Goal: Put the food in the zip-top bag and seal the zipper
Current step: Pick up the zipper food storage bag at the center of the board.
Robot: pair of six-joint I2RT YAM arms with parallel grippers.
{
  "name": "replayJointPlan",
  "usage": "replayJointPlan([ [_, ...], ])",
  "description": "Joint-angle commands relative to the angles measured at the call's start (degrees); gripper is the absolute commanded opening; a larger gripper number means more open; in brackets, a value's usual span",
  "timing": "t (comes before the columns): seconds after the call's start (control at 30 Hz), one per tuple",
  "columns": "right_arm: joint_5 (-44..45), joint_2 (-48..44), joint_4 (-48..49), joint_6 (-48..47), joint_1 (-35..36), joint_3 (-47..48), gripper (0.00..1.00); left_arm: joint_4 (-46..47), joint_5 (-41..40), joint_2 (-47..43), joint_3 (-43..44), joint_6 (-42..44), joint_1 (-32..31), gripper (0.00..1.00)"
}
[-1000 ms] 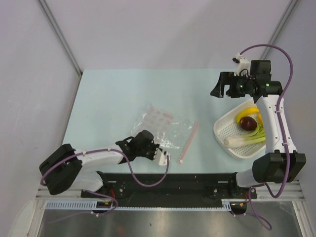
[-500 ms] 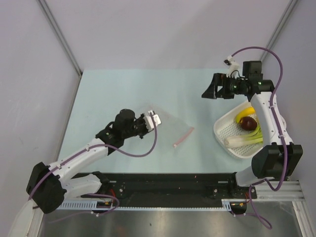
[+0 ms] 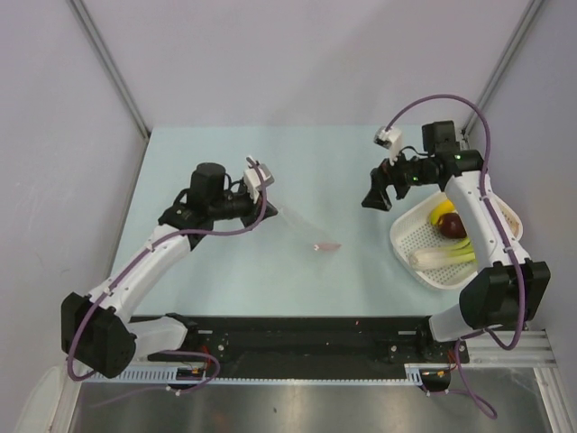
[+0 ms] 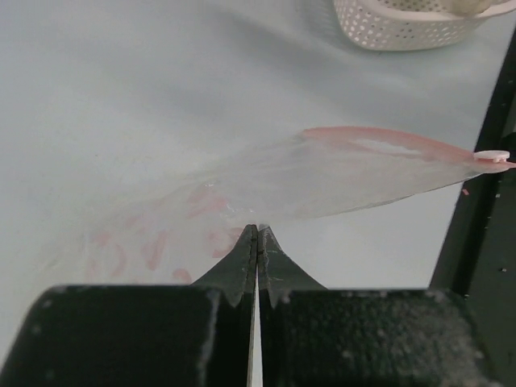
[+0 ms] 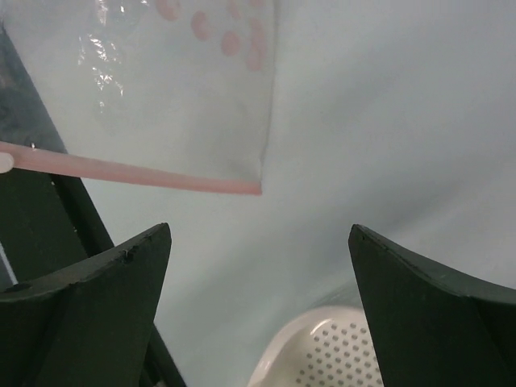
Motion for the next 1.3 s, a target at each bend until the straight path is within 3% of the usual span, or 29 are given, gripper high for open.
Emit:
replayJointPlan([
  [0.0,-0.2,-4.1,8.5,-6.0,4.5,-3.0,0.96,-3.0,12.0,1.7,4.8,-5.4,3.7,0.0],
  [0.17,-0.7,-11.8,16.2,-7.7,9.2,-13.0,0.88,-2.3,18.8,4.5,8.5,-12.4,7.5,0.0],
  [0.47,-1.7,-23.1,22.9,-4.1,18.1,-23.3,0.76,-2.1,21.4,9.4,13.0,-21.1,9.8,0.0],
  [0.67,2.2,-27.0,29.6,-2.8,25.0,-31.7,0.69,-0.2,22.3,10.7,12.6,-23.9,10.1,0.0],
  [0.83,6.4,-27.2,36.5,-5.9,26.3,-37.1,0.41,-0.3,23.7,11.9,13.4,-24.0,10.2,0.0],
  [1.07,10.8,-26.4,40.6,-7.7,26.3,-39.5,0.4,-0.1,24.3,12.3,13.1,-24.1,10.3,0.0],
  [1.27,8.0,-26.0,40.2,-7.7,26.8,-40.6,0.47,-0.4,24.3,12.7,13.3,-24.0,10.3,0.0],
])
